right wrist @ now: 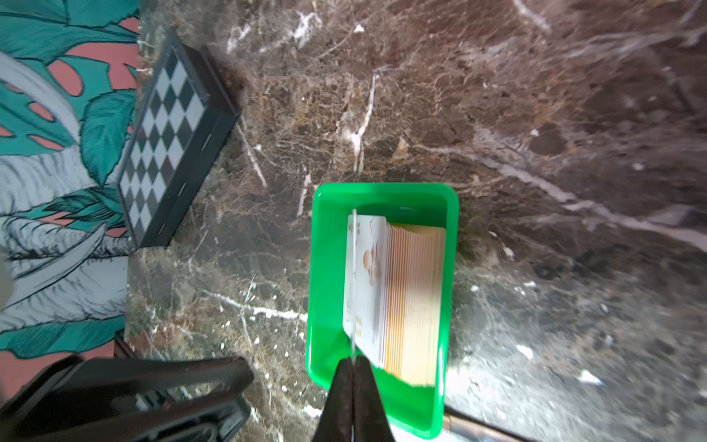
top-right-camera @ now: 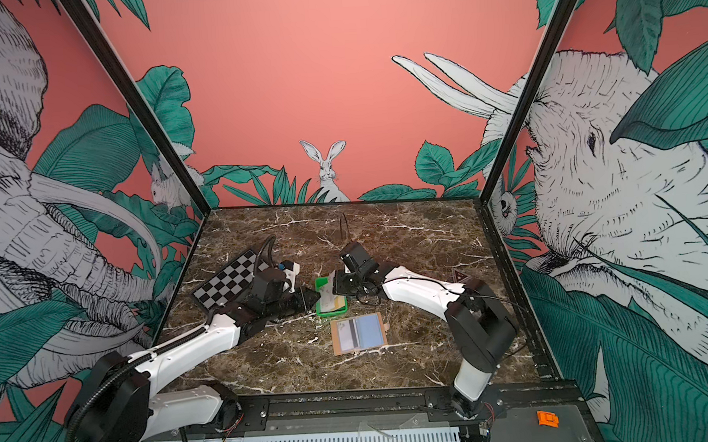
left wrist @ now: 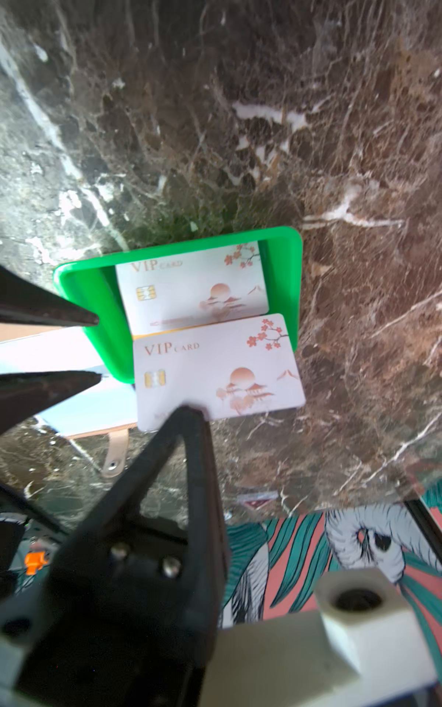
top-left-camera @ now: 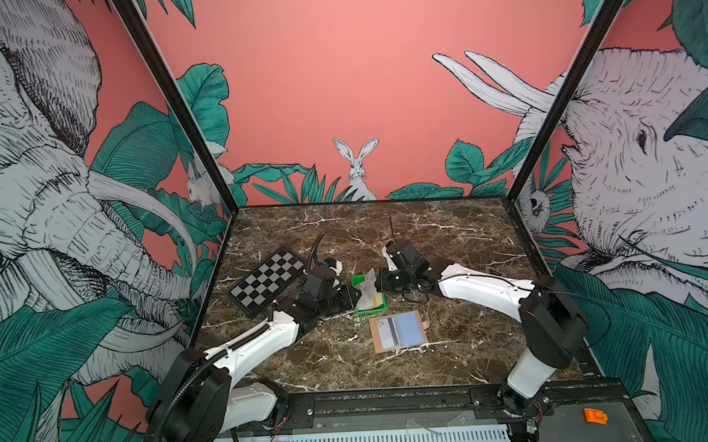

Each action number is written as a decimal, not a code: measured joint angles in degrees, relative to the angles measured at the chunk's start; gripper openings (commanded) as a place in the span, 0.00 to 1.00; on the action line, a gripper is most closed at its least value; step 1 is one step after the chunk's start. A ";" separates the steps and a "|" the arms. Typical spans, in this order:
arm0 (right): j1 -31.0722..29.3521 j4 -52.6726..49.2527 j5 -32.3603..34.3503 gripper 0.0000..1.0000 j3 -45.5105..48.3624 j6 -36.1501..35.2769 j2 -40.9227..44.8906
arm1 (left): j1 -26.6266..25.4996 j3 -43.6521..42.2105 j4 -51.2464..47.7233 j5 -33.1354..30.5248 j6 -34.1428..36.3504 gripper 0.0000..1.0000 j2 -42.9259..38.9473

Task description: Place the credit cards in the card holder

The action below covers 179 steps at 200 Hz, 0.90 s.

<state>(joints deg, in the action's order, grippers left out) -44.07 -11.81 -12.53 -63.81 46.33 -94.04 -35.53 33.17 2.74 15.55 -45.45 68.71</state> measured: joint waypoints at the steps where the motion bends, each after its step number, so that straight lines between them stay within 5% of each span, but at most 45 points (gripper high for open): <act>1: 0.00 0.02 0.00 0.00 0.20 -0.04 0.35 | 0.00 -0.13 0.11 0.07 0.00 0.25 -0.11; 66: 0.11 0.42 1.53 0.00 11.39 -3.74 19.67 | -0.42 -12.37 17.46 7.21 -3.93 0.29 -3.61; 127: 0.26 -1.90 3.87 0.00 25.11 -4.55 37.11 | -5.79 -13.53 25.31 8.68 -4.04 0.31 -4.96; 179: 0.31 -4.11 3.91 0.00 30.80 -4.11 47.60 | -8.33 -13.94 39.60 12.22 -7.37 0.31 3.21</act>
<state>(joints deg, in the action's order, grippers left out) -43.77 -15.92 -8.62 -33.01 42.22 -46.44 -43.86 19.22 42.35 27.77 -52.82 71.92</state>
